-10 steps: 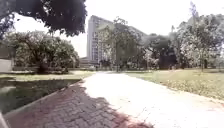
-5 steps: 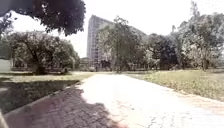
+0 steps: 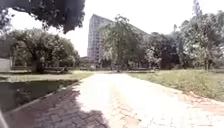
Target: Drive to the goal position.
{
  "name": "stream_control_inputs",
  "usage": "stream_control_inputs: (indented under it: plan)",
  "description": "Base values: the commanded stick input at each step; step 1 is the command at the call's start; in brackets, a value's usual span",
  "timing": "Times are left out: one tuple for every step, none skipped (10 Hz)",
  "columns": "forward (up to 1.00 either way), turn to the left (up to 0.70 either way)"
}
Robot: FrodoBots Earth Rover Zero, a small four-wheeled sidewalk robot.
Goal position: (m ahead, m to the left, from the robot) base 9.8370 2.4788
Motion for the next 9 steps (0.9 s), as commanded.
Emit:
stream_control_inputs:
  plan:
    - [0.7,0.0]
    - [0.7,0.0]
    - [0.7,0.0]
    - [0.7,0.0]
    - [0.7,0.0]
    - [0.7,0.0]
    - [0.7,0.0]
    - [0.7,0.0]
    - [0.7,0.0]
